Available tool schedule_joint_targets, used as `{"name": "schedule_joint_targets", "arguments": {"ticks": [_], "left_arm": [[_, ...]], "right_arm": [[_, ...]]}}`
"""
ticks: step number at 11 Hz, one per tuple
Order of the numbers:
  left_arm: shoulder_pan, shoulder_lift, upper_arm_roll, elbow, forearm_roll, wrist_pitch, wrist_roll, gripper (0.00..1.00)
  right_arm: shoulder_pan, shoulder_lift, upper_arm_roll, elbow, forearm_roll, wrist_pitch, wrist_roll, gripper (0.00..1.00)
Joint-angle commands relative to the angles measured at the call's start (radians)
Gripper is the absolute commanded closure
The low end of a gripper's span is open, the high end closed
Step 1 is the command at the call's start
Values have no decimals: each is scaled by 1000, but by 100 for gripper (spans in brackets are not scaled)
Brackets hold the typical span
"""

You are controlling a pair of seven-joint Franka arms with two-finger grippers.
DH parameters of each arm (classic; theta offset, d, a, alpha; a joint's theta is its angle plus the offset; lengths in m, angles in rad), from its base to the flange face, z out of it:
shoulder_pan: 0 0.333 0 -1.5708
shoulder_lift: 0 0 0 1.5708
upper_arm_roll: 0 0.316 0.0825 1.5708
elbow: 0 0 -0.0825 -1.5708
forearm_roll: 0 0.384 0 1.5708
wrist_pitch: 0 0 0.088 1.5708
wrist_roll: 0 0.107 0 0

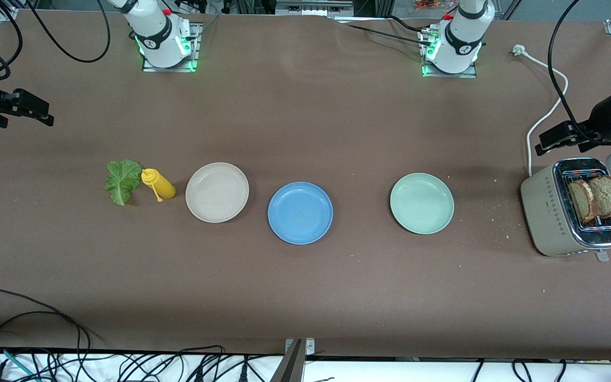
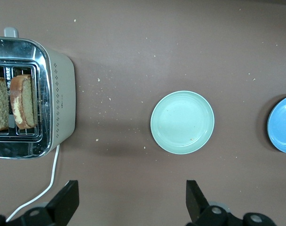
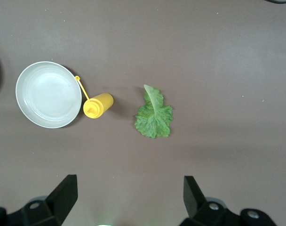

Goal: Make sandwich in blue plate with both arms

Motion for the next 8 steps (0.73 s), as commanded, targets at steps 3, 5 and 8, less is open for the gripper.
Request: {"name": "schedule_joint_targets", "arguments": {"ticks": [3, 5, 8], "left_arm": [[23, -7, -5, -1, -23, -28, 36, 0], [23, -5, -5, -3, -22, -34, 37, 0], [10, -5, -17, -1, 82, -49, 32, 0]], "right_arm": [[0, 8, 0, 32, -5, -26, 9, 0], [0, 7, 0, 33, 1, -27, 9, 0], [-1, 1, 0, 33, -5, -44, -2, 0]]}}
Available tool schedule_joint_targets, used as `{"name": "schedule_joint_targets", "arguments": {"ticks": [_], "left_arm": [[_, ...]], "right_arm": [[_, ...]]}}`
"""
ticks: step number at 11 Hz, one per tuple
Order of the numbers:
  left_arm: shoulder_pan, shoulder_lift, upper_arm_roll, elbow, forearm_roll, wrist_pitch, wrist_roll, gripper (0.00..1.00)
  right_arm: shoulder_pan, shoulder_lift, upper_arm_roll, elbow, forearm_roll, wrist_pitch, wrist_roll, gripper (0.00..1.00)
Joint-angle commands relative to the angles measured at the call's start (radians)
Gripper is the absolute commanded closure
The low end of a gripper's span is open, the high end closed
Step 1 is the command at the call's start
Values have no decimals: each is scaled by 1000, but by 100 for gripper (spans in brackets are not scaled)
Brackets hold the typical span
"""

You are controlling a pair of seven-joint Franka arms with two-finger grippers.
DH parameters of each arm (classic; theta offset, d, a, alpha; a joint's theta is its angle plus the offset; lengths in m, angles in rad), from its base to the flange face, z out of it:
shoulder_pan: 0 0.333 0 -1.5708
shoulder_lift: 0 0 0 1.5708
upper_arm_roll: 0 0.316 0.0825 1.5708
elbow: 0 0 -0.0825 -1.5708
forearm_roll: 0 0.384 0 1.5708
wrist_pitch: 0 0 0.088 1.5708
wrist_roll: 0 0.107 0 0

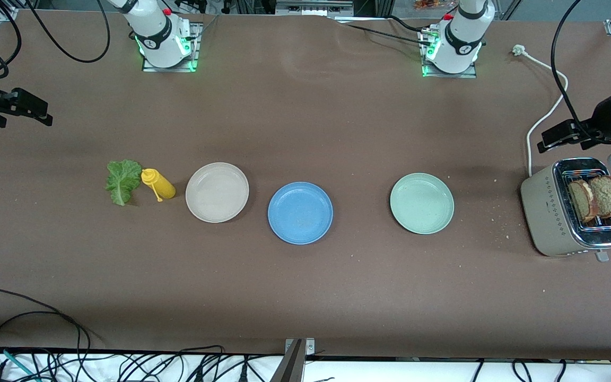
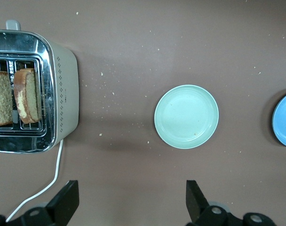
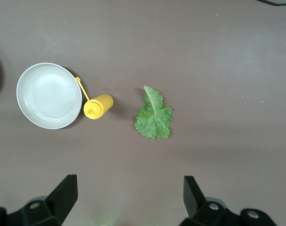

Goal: Make sandwich in blue plate with both arms

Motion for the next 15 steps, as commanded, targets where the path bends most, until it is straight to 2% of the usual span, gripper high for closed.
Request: {"name": "schedule_joint_targets", "arguments": {"ticks": [1, 15], "left_arm": [[-3, -6, -15, 1, 79, -22, 21, 0], [-6, -3, -15, -3, 54, -22, 12, 0]], "right_arm": [[-3, 4, -7, 26, -5, -53, -3, 0], [-9, 15, -24, 28, 9, -24, 15, 0]]}}
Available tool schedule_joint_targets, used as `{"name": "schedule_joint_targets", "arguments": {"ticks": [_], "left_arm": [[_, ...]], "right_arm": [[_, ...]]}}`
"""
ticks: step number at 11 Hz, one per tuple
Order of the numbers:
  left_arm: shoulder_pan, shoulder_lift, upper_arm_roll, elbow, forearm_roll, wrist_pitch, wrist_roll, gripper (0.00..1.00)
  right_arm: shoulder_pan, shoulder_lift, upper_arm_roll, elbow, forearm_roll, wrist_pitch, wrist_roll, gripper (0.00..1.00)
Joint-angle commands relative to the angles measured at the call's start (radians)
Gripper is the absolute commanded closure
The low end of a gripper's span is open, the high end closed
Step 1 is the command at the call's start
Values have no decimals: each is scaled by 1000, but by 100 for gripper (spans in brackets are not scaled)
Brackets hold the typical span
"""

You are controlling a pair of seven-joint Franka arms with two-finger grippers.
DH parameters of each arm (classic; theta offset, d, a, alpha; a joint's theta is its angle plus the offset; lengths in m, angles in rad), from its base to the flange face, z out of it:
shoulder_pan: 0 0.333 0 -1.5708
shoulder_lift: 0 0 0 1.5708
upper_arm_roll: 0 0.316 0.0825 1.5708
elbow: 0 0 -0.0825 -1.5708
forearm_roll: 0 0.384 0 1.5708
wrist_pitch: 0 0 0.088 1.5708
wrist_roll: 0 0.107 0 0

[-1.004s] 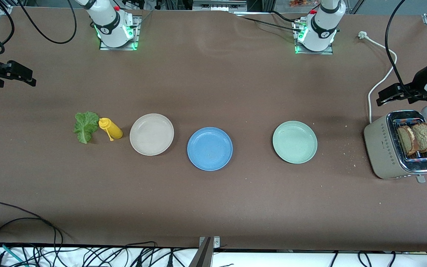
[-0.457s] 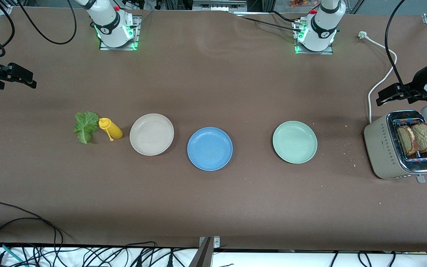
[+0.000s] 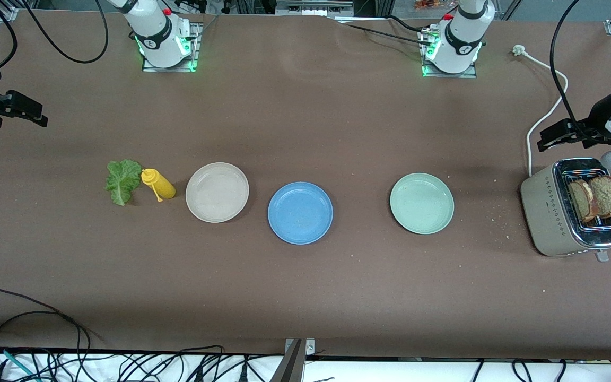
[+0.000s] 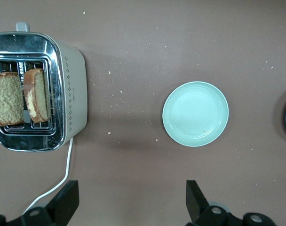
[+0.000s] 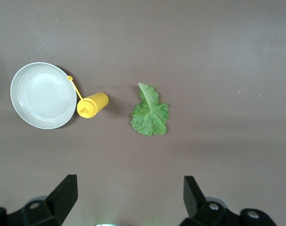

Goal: Make sandwich in blue plate with both arms

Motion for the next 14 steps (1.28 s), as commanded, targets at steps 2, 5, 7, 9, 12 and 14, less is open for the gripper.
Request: {"name": "schedule_joint_targets", "arguments": {"ticks": [2, 5, 7, 9, 12, 14], "left_arm": [[-4, -5, 1, -3, 5, -12, 9, 0], [-4, -5, -1, -3, 5, -12, 9, 0], [-3, -5, 1, -1, 5, -12, 15, 0], [-4, -5, 1, -1, 5, -12, 12, 0], [-4, -7, 1, -1, 5, -26, 17, 0], [-3, -7, 1, -1, 5, -26, 17, 0]], "right_arm": [[-1, -3, 6, 27, 7, -10, 17, 0], [5, 8, 53, 41, -5, -3, 156, 0], [2, 9, 57, 40, 3, -13, 152, 0], [4, 26, 61, 40, -1, -17, 132, 0], [5, 28, 61, 40, 4, -17, 121, 0], [5, 28, 61, 40, 5, -17, 121, 0]]}}
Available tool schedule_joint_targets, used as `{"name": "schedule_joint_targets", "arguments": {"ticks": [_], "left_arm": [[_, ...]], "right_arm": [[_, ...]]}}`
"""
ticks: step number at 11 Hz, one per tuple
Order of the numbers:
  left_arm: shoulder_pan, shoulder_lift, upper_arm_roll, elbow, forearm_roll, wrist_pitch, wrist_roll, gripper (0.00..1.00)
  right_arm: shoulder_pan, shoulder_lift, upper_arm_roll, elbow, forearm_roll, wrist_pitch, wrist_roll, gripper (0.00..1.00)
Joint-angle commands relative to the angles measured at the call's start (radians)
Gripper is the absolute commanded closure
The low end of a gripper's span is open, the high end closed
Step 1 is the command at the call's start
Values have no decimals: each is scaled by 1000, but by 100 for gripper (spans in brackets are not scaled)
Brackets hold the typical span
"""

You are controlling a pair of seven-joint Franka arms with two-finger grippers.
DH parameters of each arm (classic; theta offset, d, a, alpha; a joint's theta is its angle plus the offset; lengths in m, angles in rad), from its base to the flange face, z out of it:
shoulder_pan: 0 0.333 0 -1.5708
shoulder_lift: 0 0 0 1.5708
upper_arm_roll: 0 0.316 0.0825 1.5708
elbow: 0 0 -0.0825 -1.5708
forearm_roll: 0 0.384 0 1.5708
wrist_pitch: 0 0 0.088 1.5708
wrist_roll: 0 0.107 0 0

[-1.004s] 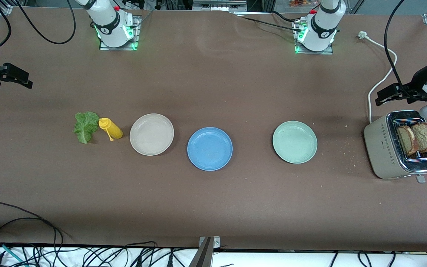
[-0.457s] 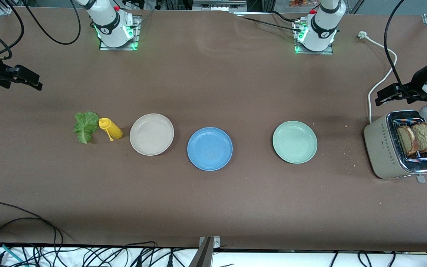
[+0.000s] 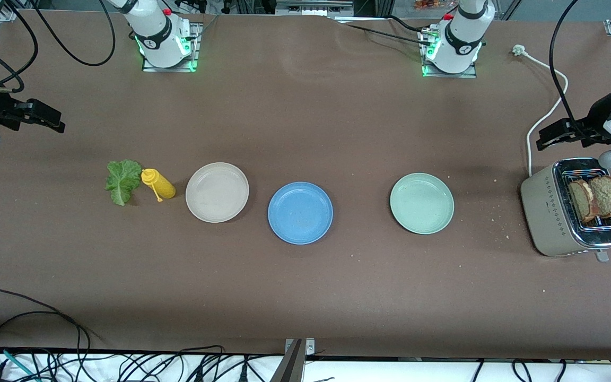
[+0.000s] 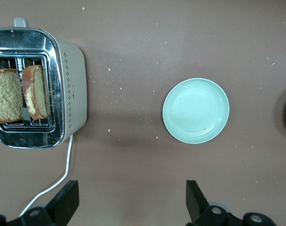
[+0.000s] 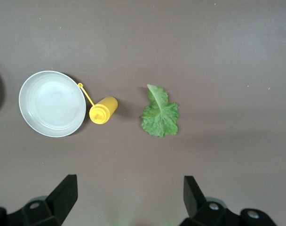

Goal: Make sandwich in blue plate with both arms

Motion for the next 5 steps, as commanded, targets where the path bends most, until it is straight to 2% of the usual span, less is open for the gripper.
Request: {"name": "schedule_joint_targets", "arguments": {"ticks": [1, 5], "left_arm": [[-3, -8, 1, -1, 5, -14, 17, 0], [-3, -8, 1, -1, 5, -20, 20, 0]], "right_arm": [[-1, 6, 4, 21, 5, -15, -9, 0], [12, 4, 8, 21, 5, -13, -2, 0]]}}
